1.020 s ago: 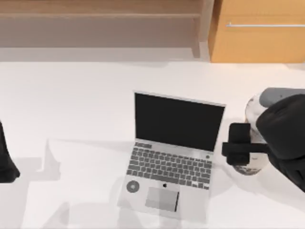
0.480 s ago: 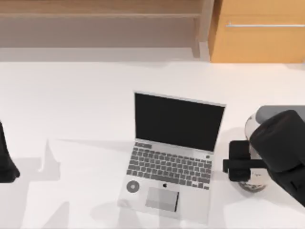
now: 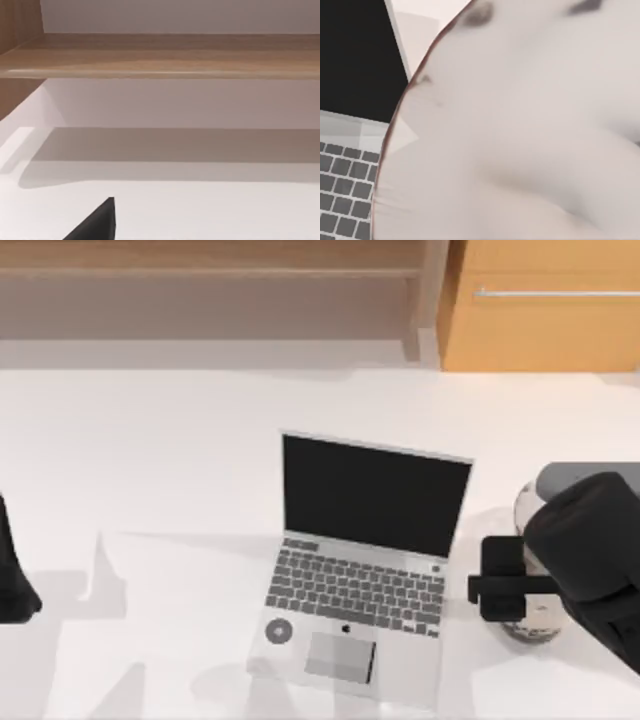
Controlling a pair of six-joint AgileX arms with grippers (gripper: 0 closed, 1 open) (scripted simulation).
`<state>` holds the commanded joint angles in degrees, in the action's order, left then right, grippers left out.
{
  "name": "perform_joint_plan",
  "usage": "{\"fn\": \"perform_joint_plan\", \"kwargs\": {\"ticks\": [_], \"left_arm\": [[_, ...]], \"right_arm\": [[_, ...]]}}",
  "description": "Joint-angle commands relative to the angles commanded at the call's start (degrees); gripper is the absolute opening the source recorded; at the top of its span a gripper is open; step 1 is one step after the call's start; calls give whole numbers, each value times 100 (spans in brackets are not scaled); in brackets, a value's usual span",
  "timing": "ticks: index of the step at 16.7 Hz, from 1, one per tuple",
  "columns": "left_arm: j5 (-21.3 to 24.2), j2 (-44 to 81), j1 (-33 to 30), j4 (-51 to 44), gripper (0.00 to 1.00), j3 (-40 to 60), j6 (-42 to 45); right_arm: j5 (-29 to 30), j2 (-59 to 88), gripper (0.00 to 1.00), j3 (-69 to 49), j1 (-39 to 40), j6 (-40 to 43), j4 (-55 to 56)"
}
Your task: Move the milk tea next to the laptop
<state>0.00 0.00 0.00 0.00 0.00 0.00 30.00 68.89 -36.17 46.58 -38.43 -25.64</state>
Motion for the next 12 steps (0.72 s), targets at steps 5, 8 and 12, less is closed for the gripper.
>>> {"fn": "perform_joint_plan", "kwargs": {"ticks": [5,8,12], "left_arm": [[0,0,0,0,100,0,0],[0,0,0,0,100,0,0],[0,0,0,0,100,0,0]], "right_arm": [[0,0,90,0,0,0,0],[0,0,100,0,0,0,0],[0,0,100,0,0,0,0]]}}
